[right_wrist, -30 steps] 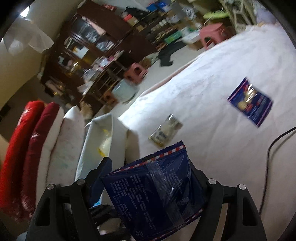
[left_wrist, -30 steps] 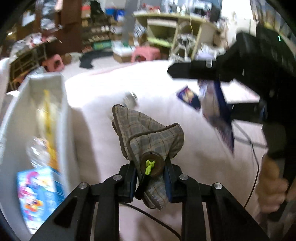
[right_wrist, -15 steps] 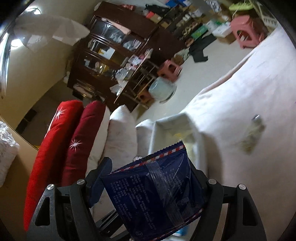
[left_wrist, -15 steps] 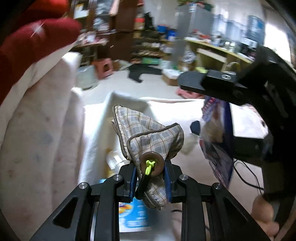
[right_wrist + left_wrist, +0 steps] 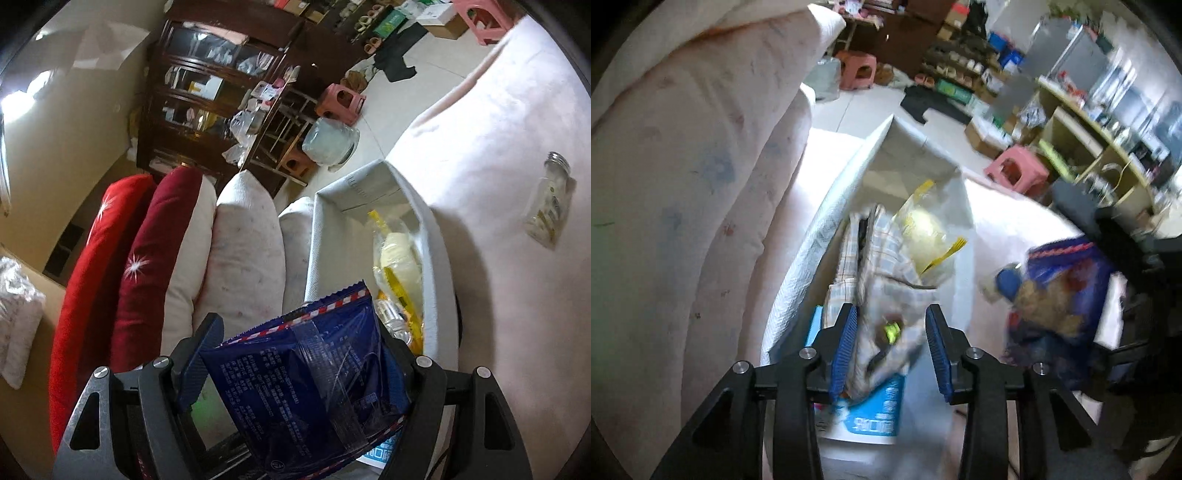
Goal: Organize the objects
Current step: 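Lower the plaid cloth into the box with the left gripper while the right carries the blue bag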
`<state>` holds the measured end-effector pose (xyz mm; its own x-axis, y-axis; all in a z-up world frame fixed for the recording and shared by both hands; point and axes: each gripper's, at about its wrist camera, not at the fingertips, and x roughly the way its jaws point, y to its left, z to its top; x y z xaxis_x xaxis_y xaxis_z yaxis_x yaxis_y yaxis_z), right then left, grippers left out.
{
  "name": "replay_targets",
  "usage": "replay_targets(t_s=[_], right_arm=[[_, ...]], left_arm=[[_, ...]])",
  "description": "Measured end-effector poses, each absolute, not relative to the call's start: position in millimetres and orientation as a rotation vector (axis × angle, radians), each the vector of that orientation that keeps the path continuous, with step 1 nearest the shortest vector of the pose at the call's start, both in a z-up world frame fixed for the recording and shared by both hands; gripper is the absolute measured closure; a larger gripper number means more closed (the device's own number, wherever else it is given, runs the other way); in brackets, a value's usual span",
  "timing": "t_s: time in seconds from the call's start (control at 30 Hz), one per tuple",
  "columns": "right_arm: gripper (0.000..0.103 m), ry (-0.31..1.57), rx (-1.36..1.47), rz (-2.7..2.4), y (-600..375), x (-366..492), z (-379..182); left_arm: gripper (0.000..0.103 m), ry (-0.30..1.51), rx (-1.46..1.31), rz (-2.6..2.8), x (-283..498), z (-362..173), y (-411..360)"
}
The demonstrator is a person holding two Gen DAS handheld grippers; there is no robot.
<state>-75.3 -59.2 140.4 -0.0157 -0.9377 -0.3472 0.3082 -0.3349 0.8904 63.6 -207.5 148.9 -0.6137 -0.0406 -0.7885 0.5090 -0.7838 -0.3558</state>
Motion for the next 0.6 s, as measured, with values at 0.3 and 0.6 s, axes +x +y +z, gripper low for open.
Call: replay_targets(t_s=[0.3,0.6], right_arm=[[0.027,-0.783,1.227,-1.581,-63,-90,144],[0.026,-0.779,1.277,-1.492,-65,-101,139]], left_arm=[[0.056,0.931,0.825,-2.701,86,182,-200],[0.056,0.663,0.903,-2.894,65,190,-161]])
